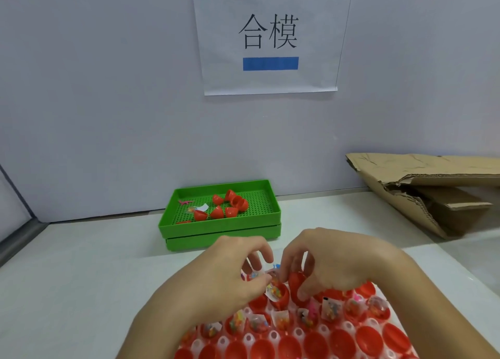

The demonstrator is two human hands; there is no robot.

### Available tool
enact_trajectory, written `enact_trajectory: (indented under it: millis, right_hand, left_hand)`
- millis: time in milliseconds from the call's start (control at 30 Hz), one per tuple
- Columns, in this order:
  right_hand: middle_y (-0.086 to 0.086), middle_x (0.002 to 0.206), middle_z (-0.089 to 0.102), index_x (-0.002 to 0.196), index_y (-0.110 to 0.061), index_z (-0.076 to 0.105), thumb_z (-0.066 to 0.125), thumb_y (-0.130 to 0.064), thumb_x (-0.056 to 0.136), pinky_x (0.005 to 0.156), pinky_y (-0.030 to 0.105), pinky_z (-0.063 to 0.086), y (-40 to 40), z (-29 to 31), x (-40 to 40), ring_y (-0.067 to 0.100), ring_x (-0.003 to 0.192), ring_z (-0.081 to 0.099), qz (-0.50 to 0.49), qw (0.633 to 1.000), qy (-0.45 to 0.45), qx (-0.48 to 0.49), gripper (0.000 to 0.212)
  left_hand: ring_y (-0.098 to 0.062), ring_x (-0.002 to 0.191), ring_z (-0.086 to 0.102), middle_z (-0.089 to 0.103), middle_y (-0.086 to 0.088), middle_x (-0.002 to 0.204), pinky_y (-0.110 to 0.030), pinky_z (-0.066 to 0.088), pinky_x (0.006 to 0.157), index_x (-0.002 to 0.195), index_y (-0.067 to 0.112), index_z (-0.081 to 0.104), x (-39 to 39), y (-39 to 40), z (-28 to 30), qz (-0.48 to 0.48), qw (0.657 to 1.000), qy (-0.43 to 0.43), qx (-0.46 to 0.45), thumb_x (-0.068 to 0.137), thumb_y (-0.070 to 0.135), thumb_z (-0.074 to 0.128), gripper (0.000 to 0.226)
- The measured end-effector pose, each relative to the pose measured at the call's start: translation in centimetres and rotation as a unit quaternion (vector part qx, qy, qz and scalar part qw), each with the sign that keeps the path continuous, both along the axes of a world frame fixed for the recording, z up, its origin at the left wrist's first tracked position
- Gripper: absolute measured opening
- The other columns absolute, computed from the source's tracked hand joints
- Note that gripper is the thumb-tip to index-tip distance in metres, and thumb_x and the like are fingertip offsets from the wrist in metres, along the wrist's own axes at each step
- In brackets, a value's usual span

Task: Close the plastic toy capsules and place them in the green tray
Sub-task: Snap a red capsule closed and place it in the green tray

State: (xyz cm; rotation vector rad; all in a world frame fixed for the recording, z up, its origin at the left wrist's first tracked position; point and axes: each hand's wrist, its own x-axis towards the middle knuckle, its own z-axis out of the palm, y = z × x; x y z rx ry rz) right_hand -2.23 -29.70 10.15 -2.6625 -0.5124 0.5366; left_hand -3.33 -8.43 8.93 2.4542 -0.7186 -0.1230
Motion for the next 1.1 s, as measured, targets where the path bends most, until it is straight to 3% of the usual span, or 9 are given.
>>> enact_trajectory:
  millis: [233, 400, 500, 633, 833, 933, 1033, 1100]
  right_hand:
    - [-0.023, 0.1, 0.067, 0.104, -0.051, 0.065, 0.084, -0.037, 0.074, 0.085, 0.028, 0.056, -0.7, 0.9, -0.3, -0.004, 0.091, 0.064, 0.001, 0.999, 0.01, 0.035, 0.039]
    - [-0.025, 0.093, 0.069, 0.1, -0.047, 0.068, 0.071, -0.035, 0.088, 0.086, 0.029, 0.056, -4.5, 2.6, -0.4, -0.006, 0.091, 0.066, -0.071, 0.987, -0.061, 0.13, 0.017]
    - [-0.02, 0.09, 0.07, 0.097, -0.047, 0.068, 0.066, -0.035, 0.093, 0.087, 0.032, 0.056, -6.9, 2.6, -0.2, -0.005, 0.088, 0.066, -0.138, 0.976, -0.123, 0.116, 0.013]
    - [-0.017, 0.094, 0.069, 0.096, -0.046, 0.067, 0.065, -0.035, 0.093, 0.088, 0.034, 0.055, -7.8, 2.1, 0.2, -0.001, 0.089, 0.065, -0.173, 0.971, -0.136, 0.093, 0.012]
    - [-0.023, 0.089, 0.067, 0.094, -0.05, 0.067, 0.066, -0.039, 0.091, 0.08, 0.025, 0.055, -4.7, 2.2, 0.2, -0.006, 0.086, 0.064, -0.114, 0.976, -0.149, 0.106, 0.012]
    - [-0.029, 0.09, 0.065, 0.095, -0.048, 0.068, 0.067, -0.036, 0.09, 0.077, 0.023, 0.054, -2.4, 1.9, -0.1, -0.007, 0.089, 0.063, -0.072, 0.975, -0.165, 0.133, 0.013]
    - [-0.024, 0.088, 0.067, 0.094, -0.044, 0.069, 0.067, -0.031, 0.091, 0.073, 0.02, 0.052, 0.0, 1.4, -0.3, -0.004, 0.089, 0.063, -0.033, 0.974, -0.167, 0.149, 0.013]
    - [-0.024, 0.087, 0.067, 0.094, -0.043, 0.069, 0.067, -0.03, 0.091, 0.071, 0.014, 0.049, 1.9, 0.9, -0.2, -0.005, 0.088, 0.063, -0.012, 0.976, -0.166, 0.14, 0.014]
  left_hand:
    - [0.008, 0.092, 0.057, 0.061, 0.023, 0.096, -0.013, 0.05, 0.076, 0.098, 0.046, 0.058, 0.1, 0.6, 0.4, 0.015, 1.0, -0.004, -0.005, 0.089, 0.043, 0.063, 0.011]
    - [0.011, 0.094, 0.057, 0.062, 0.022, 0.097, -0.021, 0.053, 0.081, 0.096, 0.046, 0.059, 0.5, 1.9, 0.9, 0.041, 0.999, -0.018, -0.001, 0.09, 0.043, 0.062, 0.008]
    - [0.012, 0.09, 0.06, 0.065, 0.021, 0.092, -0.018, 0.054, 0.076, 0.092, 0.042, 0.062, 1.0, 3.4, 1.2, 0.071, 0.997, -0.022, 0.0, 0.092, 0.033, 0.064, 0.009]
    - [0.01, 0.082, 0.061, 0.068, 0.015, 0.086, -0.013, 0.048, 0.066, 0.087, 0.038, 0.065, 1.8, 6.5, 1.2, 0.138, 0.99, -0.021, 0.003, 0.091, 0.024, 0.067, 0.015]
    - [-0.003, 0.08, 0.064, 0.066, 0.013, 0.092, -0.016, 0.048, 0.066, 0.089, 0.039, 0.063, 2.5, 9.7, 0.3, 0.206, 0.978, 0.008, 0.033, 0.092, 0.023, 0.065, 0.016]
    - [-0.004, 0.082, 0.064, 0.063, 0.013, 0.096, -0.019, 0.049, 0.069, 0.095, 0.039, 0.062, 2.6, 10.0, -0.4, 0.204, 0.976, 0.051, 0.054, 0.093, 0.028, 0.063, 0.011]
    - [-0.005, 0.085, 0.066, 0.064, 0.013, 0.098, -0.024, 0.053, 0.078, 0.102, 0.038, 0.062, 2.5, 9.8, -0.7, 0.186, 0.977, 0.092, 0.055, 0.091, 0.034, 0.065, 0.012]
    - [-0.004, 0.081, 0.069, 0.067, 0.011, 0.097, -0.024, 0.055, 0.076, 0.105, 0.034, 0.062, 2.5, 9.5, -0.8, 0.178, 0.974, 0.124, 0.063, 0.091, 0.035, 0.066, 0.015]
